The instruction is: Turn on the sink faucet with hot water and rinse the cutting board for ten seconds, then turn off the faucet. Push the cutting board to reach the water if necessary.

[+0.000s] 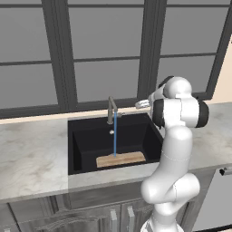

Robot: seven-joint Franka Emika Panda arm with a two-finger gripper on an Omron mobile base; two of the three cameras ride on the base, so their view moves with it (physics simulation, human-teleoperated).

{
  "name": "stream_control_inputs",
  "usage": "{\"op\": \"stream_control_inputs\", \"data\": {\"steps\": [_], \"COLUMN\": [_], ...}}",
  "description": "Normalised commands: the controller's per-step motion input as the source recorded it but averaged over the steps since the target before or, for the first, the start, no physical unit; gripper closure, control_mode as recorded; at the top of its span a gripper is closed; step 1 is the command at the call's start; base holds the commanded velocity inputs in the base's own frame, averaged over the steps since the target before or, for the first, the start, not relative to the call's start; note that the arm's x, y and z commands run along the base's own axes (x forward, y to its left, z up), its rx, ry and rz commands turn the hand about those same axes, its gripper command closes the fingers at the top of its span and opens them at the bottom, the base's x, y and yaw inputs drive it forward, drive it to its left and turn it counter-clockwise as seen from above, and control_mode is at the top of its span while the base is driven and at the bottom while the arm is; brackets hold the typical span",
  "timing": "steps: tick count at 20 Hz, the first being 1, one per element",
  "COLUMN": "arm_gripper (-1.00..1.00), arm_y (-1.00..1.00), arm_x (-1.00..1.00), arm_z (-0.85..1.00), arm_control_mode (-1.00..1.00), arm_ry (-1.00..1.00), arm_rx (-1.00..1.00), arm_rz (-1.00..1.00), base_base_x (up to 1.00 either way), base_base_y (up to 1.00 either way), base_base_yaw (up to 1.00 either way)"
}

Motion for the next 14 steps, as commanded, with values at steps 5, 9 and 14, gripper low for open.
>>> {"op": "stream_control_inputs", "data": {"steps": [5, 9, 14], "arm_gripper": [-1.0, -1.0, -1.0], "arm_y": [0.0, 0.0, 0.0], "arm_x": [0.1, 0.11, 0.13], "arm_z": [-0.02, -0.08, -0.09], "arm_control_mode": [-1.0, -1.0, -1.0], "arm_ry": [0.0, 0.0, 0.0], "arm_rx": [0.0, 0.0, 0.0], "arm_rz": [0.0, 0.0, 0.0], "base_base_x": [0.0, 0.0, 0.0], "base_base_y": [0.0, 0.0, 0.0], "base_base_yaw": [0.0, 0.0, 0.0]}}
